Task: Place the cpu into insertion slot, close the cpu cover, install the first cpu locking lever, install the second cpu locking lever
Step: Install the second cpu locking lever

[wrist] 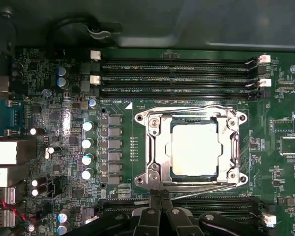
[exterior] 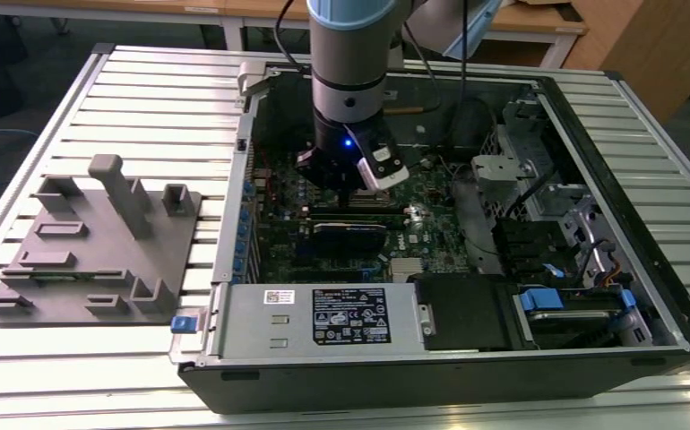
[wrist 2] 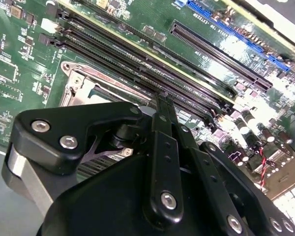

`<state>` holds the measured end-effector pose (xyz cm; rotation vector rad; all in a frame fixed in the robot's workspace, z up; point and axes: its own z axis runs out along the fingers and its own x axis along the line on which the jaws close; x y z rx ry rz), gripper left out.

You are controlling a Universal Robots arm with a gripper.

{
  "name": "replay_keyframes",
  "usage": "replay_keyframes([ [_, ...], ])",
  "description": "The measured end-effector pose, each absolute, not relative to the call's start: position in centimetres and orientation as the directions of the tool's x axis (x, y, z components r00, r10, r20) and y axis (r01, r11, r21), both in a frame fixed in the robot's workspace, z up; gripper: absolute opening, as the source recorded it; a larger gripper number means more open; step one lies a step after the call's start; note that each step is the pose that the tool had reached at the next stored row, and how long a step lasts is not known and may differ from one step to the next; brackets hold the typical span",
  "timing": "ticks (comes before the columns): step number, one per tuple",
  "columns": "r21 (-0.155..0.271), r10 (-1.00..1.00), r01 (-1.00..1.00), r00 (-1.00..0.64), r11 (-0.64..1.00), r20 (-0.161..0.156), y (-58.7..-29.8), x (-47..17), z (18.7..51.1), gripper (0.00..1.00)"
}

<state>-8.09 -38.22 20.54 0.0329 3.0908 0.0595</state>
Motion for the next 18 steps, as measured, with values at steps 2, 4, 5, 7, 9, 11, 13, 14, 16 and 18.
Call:
replay_keyframes([
  [2,0.041,0.022,0.020,-0.999,0.999,-0.049,-38.2,-8.1,20.5,0.10],
  [4,0.051,0.023,0.021,-0.999,0.998,-0.049,-38.2,-8.1,20.5,0.10],
  [5,0.054,0.023,0.021,-0.999,0.998,-0.049,-38.2,-8.2,20.5,0.10],
  [7,0.056,0.023,0.020,-0.999,0.998,-0.049,-38.3,-8.4,20.5,0.10],
  [9,0.058,0.023,0.020,-0.998,0.998,-0.050,-38.3,-8.6,20.5,0.10],
  [11,0.058,0.023,0.020,-0.998,0.998,-0.050,-38.3,-8.8,20.5,0.10],
  [13,0.058,0.023,0.020,-0.998,0.998,-0.050,-38.3,-9.0,20.3,0.10],
  [14,0.059,0.023,0.020,-0.998,0.998,-0.050,-38.3,-9.0,20.3,0.10],
  [16,0.063,0.024,0.020,-0.998,0.998,-0.050,-38.3,-9.1,20.2,0.10],
  [18,0.073,0.024,0.020,-0.998,0.997,-0.049,-38.3,-9.2,20.1,0.10],
])
